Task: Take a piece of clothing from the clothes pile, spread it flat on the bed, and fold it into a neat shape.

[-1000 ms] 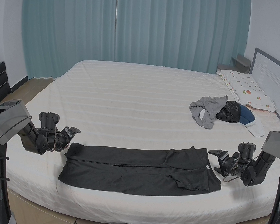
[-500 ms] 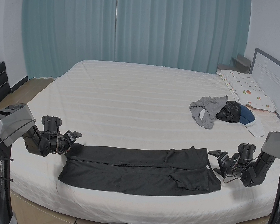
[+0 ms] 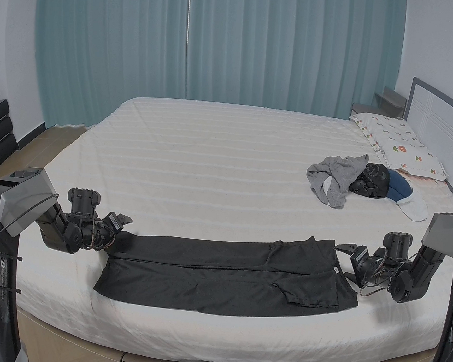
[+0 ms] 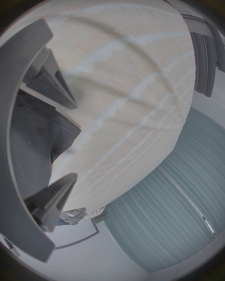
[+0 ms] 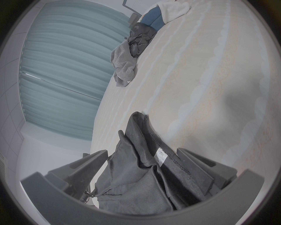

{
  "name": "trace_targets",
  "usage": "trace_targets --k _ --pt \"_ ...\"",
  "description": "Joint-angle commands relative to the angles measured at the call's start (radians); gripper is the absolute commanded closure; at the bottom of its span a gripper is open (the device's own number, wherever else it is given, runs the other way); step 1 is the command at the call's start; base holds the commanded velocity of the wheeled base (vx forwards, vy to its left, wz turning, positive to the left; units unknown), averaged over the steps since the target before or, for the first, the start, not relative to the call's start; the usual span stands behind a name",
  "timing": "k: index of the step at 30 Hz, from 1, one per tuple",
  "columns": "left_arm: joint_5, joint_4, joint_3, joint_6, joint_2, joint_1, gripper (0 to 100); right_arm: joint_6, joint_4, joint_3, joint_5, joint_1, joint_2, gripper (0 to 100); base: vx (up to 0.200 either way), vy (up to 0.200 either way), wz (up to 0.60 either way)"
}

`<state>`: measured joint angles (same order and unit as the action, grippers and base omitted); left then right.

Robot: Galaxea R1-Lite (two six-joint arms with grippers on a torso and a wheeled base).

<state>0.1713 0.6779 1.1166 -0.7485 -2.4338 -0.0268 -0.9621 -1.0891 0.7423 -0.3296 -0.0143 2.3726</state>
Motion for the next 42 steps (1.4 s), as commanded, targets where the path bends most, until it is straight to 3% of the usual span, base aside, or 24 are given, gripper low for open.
trace_targets --k 1,12,23,24,33,36,37,38,42 --pt "-0.001 0.000 -0.001 0.000 -0.002 -0.001 100 -0.001 -0.002 0.000 0.000 0.000 0.002 0 0.000 0.000 0.00" --pt "-0.068 0.008 -0.041 -0.003 0.006 -0.019 100 -0.001 -0.002 0.000 0.000 0.000 0.002 0 0.000 0.000 0.00" --pt "-0.072 0.003 -0.041 -0.005 0.010 -0.018 100 0.000 -0.002 0.000 0.000 0.000 0.002 0 0.000 0.000 0.00" --pt "-0.070 0.003 -0.041 -0.006 0.012 -0.018 0 0.000 -0.002 0.000 0.000 0.000 0.002 0 0.000 0.000 0.00" --pt "-0.027 0.014 -0.080 -0.009 0.038 -0.022 0 0.000 -0.002 0.000 0.000 0.002 0.002 0 0.000 0.000 0.00" --pt "0.008 0.022 -0.106 -0.002 0.053 -0.027 0 0.000 -0.003 0.000 0.000 0.002 0.002 0 0.000 0.000 0.00" --pt "0.079 0.023 -0.141 0.003 0.064 -0.027 0 0.002 -0.003 -0.001 0.000 0.002 0.004 0 0.000 0.000 0.00" --pt "0.079 0.023 -0.141 0.003 0.064 -0.027 0 0.002 -0.003 -0.001 0.000 0.002 0.004 0 0.000 0.000 0.00" --pt "0.129 0.057 -0.204 0.110 0.070 -0.027 0 0.002 -0.003 -0.003 0.000 0.002 0.004 0 0.000 0.000 0.00"
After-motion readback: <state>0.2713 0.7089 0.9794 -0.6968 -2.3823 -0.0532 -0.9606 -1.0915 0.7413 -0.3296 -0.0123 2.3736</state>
